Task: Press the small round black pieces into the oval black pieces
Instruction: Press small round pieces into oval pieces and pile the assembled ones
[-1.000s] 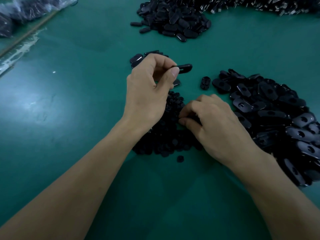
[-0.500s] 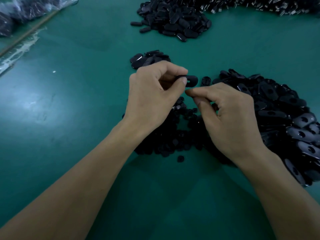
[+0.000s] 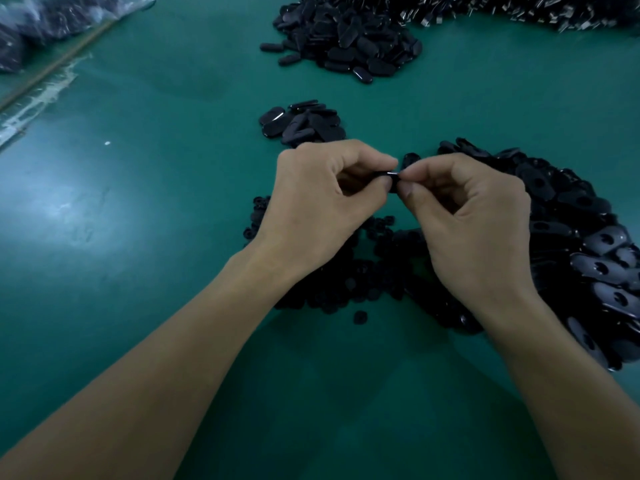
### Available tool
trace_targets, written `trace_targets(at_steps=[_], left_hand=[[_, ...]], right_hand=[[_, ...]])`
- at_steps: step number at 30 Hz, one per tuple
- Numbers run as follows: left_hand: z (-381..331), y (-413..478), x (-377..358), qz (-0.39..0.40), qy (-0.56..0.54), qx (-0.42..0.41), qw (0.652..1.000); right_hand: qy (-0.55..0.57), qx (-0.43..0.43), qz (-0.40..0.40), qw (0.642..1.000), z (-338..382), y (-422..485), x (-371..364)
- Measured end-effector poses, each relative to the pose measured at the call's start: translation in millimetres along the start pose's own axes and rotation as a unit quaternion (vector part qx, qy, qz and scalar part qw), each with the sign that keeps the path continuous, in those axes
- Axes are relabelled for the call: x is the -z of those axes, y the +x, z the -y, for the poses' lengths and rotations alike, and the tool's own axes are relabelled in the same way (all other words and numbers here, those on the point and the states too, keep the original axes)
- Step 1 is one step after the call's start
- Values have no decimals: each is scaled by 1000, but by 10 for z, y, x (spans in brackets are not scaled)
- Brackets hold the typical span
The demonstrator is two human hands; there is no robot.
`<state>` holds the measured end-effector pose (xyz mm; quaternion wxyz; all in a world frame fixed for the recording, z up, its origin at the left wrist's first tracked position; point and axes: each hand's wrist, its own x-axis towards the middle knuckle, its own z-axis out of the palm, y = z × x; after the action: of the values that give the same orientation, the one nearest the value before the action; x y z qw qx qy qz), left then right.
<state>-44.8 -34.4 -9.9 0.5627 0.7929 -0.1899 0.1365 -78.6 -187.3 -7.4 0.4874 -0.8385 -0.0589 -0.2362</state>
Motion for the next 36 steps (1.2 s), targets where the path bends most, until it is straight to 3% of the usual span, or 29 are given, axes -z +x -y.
trace_targets(at_steps=[8,21,30,36], left_hand=[[6,-7,-18,6,7,-4,1000],[-37,-32,-37,5,34,-20,999],[-21,-22,-3,-19,94,-23,995],[-26,-3,15,-11,75,7,997]], right_hand=[[2,-20,33,999,37,11,15],[38,-65,-7,997,28,-1,60],[38,-10,8,999,52,-28,21],[31,-7,23,999,42,-6,32]])
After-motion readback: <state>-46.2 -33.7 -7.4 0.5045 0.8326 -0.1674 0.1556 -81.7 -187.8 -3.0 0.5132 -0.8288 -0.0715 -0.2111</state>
